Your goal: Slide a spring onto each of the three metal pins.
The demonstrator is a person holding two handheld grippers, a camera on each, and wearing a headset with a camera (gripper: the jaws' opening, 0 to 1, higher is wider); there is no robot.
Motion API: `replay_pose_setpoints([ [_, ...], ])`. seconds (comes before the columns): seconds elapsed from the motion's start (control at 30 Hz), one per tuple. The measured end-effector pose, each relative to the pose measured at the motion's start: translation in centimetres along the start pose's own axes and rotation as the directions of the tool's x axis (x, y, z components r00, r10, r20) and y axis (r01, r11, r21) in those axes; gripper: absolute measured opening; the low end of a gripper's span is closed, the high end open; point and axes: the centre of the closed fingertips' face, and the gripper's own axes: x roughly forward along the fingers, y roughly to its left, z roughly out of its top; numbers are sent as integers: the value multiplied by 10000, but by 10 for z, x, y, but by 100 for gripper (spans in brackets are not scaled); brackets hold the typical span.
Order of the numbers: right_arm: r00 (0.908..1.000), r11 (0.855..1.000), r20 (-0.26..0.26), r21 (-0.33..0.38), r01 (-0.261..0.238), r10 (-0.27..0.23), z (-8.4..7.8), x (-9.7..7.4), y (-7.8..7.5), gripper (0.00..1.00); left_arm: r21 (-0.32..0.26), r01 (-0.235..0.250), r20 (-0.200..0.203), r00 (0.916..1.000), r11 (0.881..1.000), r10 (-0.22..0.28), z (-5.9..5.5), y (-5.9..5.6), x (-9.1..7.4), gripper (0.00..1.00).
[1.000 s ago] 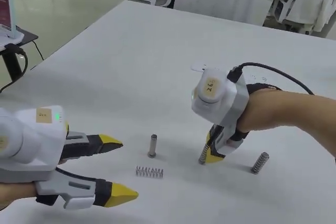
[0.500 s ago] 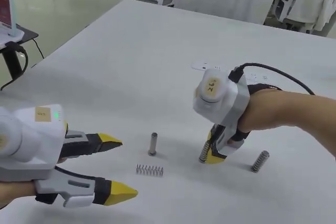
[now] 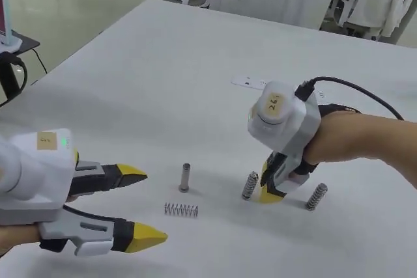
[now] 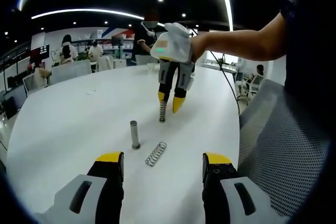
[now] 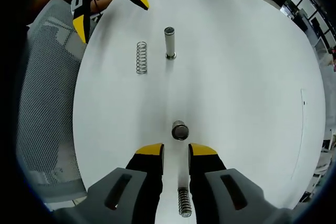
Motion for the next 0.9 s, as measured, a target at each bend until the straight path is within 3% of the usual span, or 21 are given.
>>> replay_pose_setpoints([
  [0.37, 9997, 9999, 246, 142, 81, -85, -3, -5, 16, 17, 38, 14, 18, 10000, 10000, -14, 1, 0, 0, 55],
  [0.9, 9969, 9999, 775, -37, -128, 130, 11, -6, 45, 17, 64, 43, 3, 10000, 10000, -43, 1, -3, 0, 55],
])
